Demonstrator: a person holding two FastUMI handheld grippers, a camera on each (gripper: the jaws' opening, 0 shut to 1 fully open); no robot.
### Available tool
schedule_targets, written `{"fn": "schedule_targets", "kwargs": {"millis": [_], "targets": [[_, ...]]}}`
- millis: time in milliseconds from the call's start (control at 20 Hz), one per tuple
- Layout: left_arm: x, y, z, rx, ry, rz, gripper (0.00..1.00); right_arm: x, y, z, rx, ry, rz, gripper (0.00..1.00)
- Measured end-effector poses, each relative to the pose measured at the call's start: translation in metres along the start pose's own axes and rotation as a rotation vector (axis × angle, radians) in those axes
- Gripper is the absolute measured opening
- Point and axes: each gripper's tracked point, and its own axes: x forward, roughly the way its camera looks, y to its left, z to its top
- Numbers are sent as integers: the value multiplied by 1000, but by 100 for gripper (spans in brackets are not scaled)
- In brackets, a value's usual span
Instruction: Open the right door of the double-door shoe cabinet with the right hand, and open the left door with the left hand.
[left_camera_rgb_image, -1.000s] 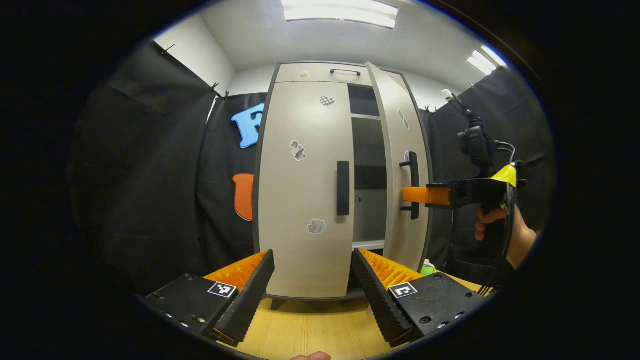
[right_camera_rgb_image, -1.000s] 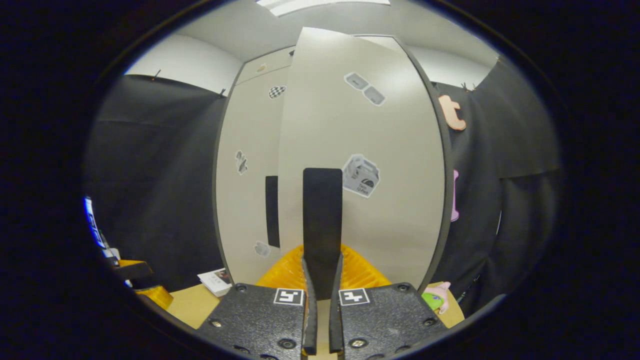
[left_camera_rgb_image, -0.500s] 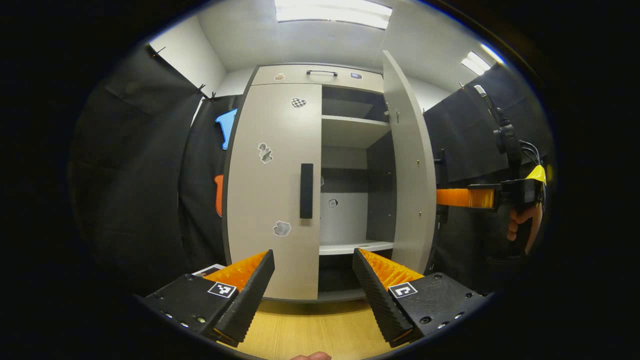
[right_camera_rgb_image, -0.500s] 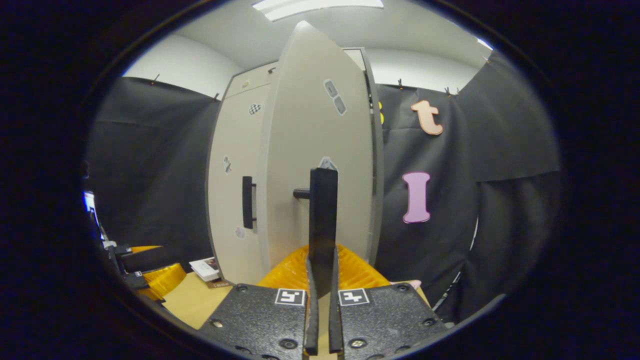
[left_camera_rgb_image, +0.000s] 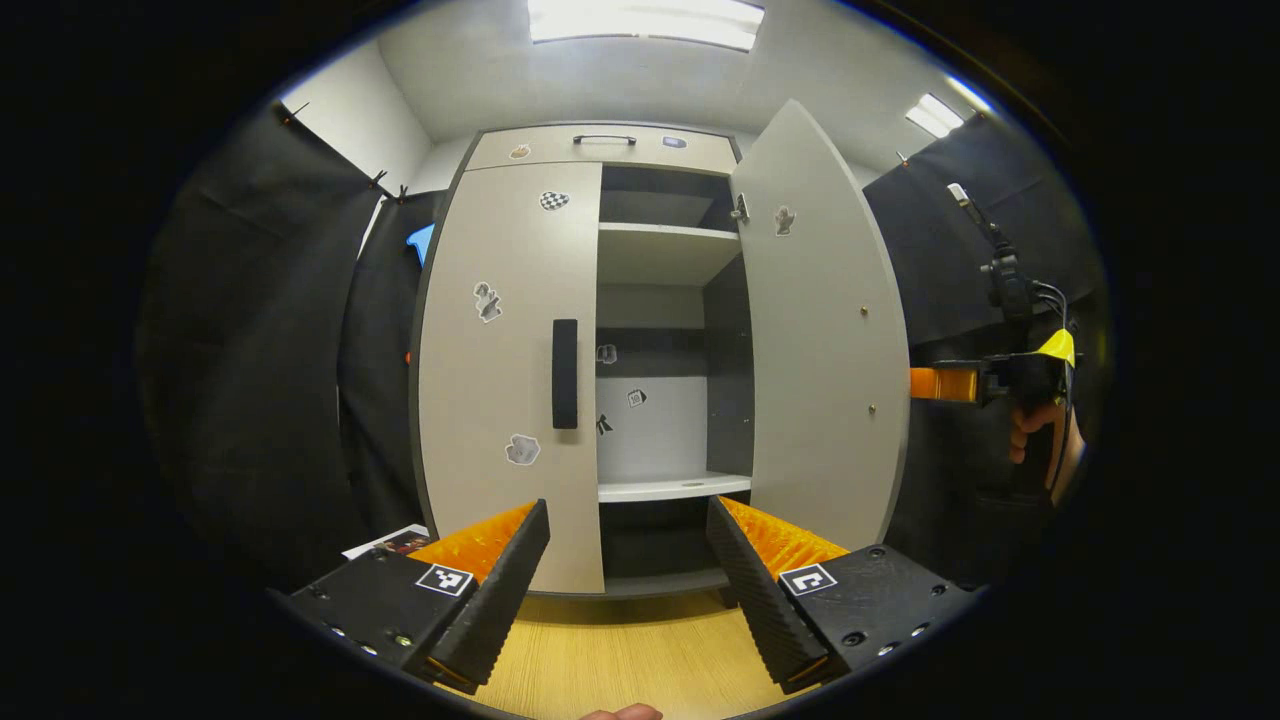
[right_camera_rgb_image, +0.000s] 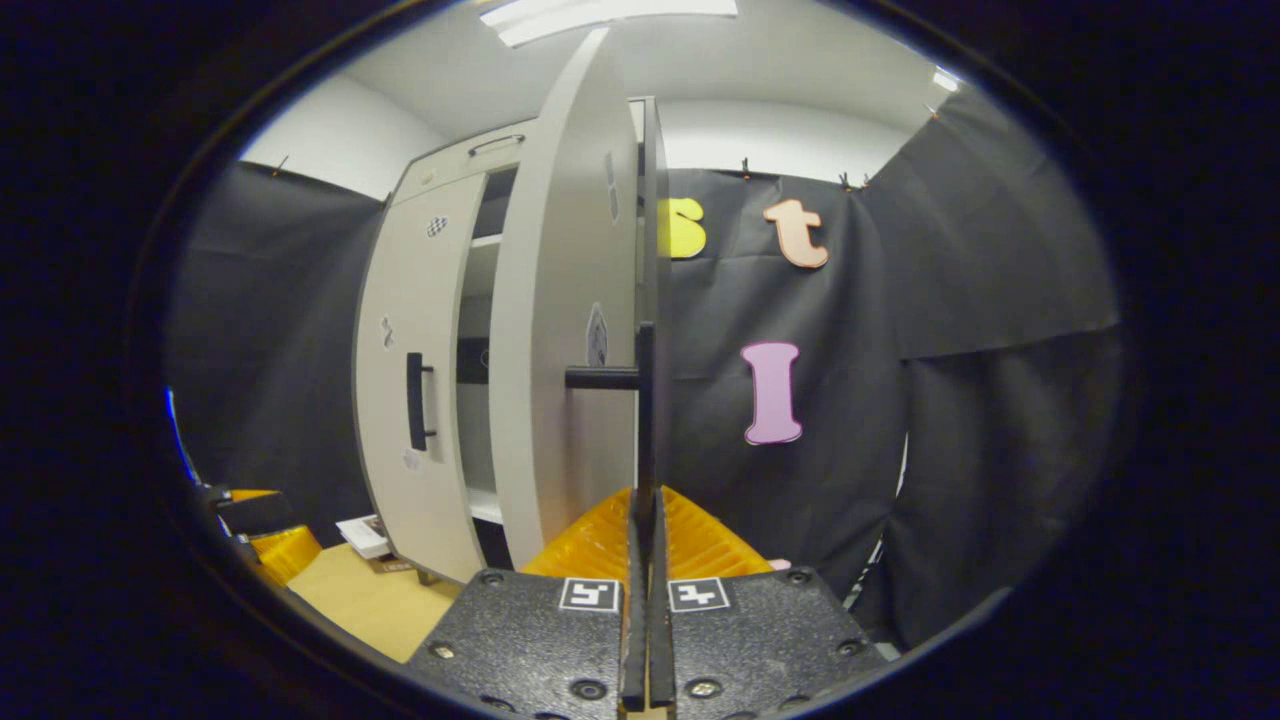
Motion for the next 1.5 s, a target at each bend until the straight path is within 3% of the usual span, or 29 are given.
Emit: {"fn": "schedule_targets", "kwargs": {"millis": [150,500,650,800,1000,1050,1100,1150,1250,1300,1500], "targets": [[-1,4,2,5,-6,15,95,3,-11,1,-47,-8,-23,5],[-2,17,4,-3,-10,25,95,-24,-4,-5,19,13,-26,5],[-2,26,-2,-20,1,33,95,-49,19,3,-43,-8,27,4],[-2,36,-9,-48,24,33,95,-72,67,6,-42,-15,132,4],[-7,50,-3,-76,11,36,95,-50,93,3,-16,-58,83,5],[-8,55,0,-78,0,39,95,-41,99,-3,4,-57,69,19],[-10,59,3,-79,-8,43,95,-35,105,-10,23,-50,63,25],[-12,64,6,-80,-19,46,95,-30,108,-16,31,-37,52,47],[-15,71,11,-86,-41,49,95,-26,114,-27,30,-24,37,71],[-16,73,14,-92,-52,48,95,-24,117,-29,32,-24,33,77],[-16,79,20,-110,-77,36,95,-22,118,-31,45,-40,9,76]]}}
